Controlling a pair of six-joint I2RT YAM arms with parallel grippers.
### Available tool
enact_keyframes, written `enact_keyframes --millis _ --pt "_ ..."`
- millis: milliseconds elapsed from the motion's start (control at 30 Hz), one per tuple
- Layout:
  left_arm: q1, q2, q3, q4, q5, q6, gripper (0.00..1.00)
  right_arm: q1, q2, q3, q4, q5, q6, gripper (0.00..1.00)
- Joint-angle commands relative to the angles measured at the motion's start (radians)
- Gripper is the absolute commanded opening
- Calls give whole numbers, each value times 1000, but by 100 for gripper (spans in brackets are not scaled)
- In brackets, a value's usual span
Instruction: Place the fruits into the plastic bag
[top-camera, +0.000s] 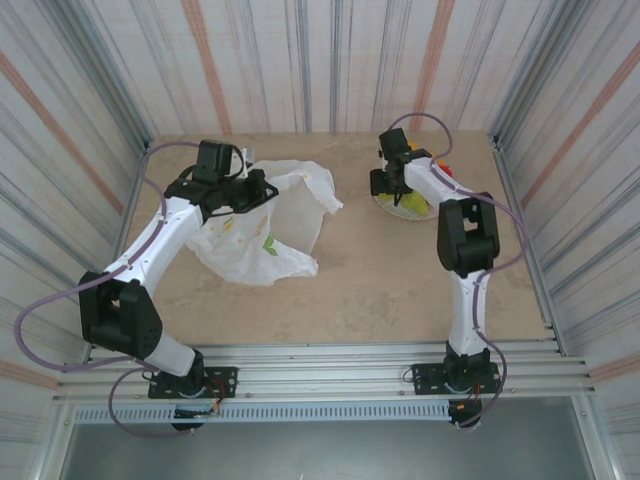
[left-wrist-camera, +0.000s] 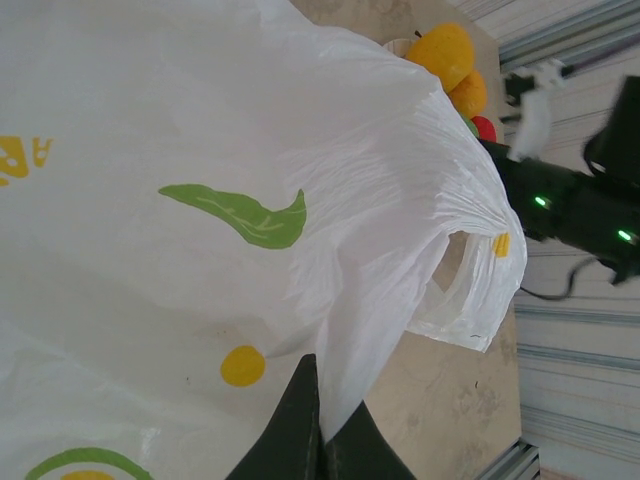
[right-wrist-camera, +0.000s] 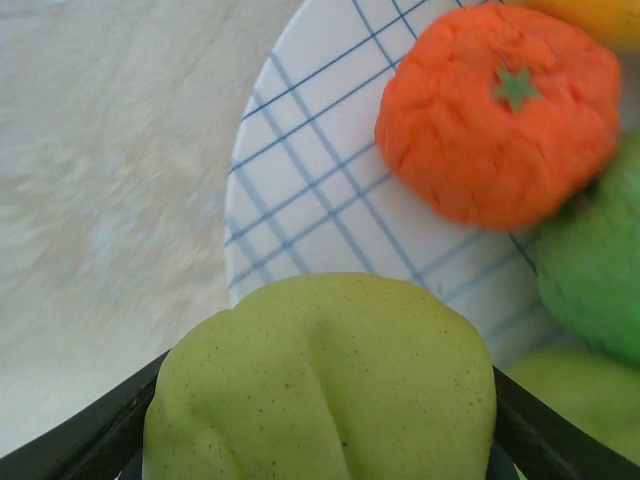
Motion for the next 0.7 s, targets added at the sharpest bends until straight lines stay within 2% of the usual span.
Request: enact_keyframes --millis 0,100,200,333,433,500,667 --pt "11 -34 -18 17 17 -25 0 8 -263 -171 63 -123 32 62" --pt "11 -39 -24 27 22 -44 0 36 -488 -431 154 -233 64 61" --pt "11 -43 -31 45 40 -69 0 101 -680 -665 234 -287 80 62" --pt "10 -50 -36 83 86 -129 0 223 -828 -896 427 -316 112 62" --pt "2 -56 -24 94 99 -161 0 322 -858 -1013 612 -269 79 63" --pt "-12 -58 -7 75 89 -156 0 350 -837 -1059 741 -265 67 63" --pt "-45 -56 8 53 68 -141 0 388 -693 -1036 923 -203 -14 61"
